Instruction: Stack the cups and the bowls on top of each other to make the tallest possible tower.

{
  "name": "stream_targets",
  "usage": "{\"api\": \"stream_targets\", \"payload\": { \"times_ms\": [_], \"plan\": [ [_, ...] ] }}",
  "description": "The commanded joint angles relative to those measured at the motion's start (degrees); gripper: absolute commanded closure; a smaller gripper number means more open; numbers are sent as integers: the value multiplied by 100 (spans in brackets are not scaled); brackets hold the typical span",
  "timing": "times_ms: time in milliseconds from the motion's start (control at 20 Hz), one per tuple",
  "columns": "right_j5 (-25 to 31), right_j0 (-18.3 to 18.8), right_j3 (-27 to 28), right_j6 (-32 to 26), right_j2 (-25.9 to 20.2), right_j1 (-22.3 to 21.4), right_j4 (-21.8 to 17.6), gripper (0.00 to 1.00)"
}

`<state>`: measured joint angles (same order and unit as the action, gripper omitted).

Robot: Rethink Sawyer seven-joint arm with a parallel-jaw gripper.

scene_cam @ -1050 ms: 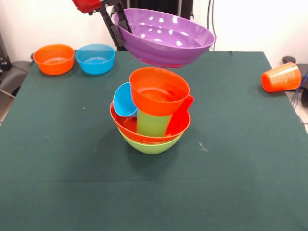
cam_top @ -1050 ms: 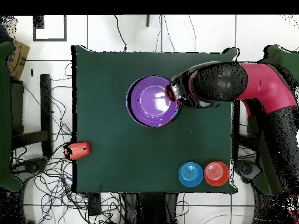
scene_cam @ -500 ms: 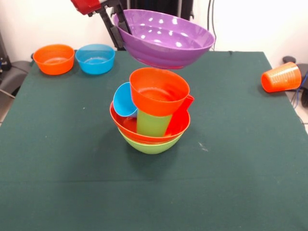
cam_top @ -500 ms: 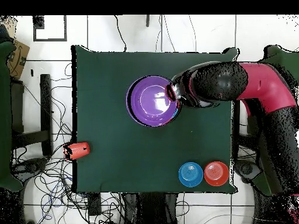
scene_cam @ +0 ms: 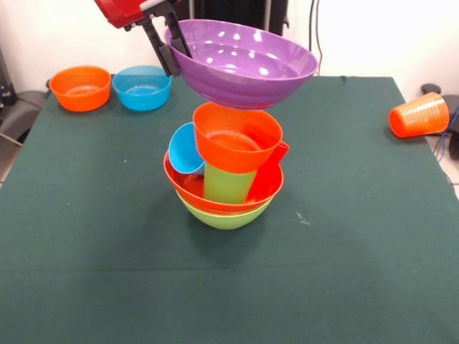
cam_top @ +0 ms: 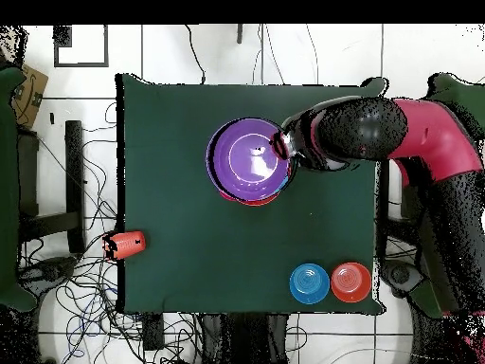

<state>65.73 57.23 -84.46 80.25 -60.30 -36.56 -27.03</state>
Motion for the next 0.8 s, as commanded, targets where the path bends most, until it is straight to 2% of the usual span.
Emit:
{"api": "stream_targets", "payload": {
  "times_ms": [50,250,800],
  "plan": [
    [52,-138,261,-1696,56,168,-373,100],
    [54,-131,285,-1692,37,186,-337,100],
    [-405,-146,98,-1461,59,314,-447,100]
  ]
}}
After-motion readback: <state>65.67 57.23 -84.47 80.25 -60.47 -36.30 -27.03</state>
